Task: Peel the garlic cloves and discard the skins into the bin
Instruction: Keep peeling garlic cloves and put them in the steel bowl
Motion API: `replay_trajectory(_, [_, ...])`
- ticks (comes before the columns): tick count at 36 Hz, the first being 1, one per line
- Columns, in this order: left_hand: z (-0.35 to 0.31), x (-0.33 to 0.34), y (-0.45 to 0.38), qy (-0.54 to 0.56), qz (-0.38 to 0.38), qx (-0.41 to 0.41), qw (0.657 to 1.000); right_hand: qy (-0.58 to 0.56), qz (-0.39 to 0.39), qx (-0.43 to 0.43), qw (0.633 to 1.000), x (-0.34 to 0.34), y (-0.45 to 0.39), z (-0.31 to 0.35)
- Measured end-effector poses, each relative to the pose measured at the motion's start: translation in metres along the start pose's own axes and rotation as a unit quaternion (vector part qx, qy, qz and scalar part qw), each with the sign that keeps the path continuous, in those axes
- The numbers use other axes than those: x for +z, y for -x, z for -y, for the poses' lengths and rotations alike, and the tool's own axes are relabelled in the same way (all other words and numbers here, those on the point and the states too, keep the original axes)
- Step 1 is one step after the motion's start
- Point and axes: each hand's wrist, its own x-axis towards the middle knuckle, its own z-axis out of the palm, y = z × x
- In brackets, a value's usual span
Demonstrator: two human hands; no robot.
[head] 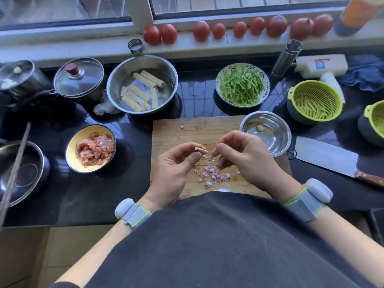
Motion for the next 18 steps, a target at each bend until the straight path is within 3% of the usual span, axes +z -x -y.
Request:
replay_trajectory(6, [-0.004,0.003,0.003,-0.081,0.008,0.053,0.995,0.113,-0.015,-0.081,0.990,0.015,0.007,0.005])
replay_trajectory(11, [-0.008,0.003,0.002,-0.185,-0.005,0.154,0.971,0.074,-0.031,-0.036,0.996,0.018,0.005,0.007])
replay_trajectory(18, [-0.010,0.004,0.005,-0.225,-0.002,0.191,0.955,0.019,-0.009,-0.005,1.000,0.018,0.008,0.012])
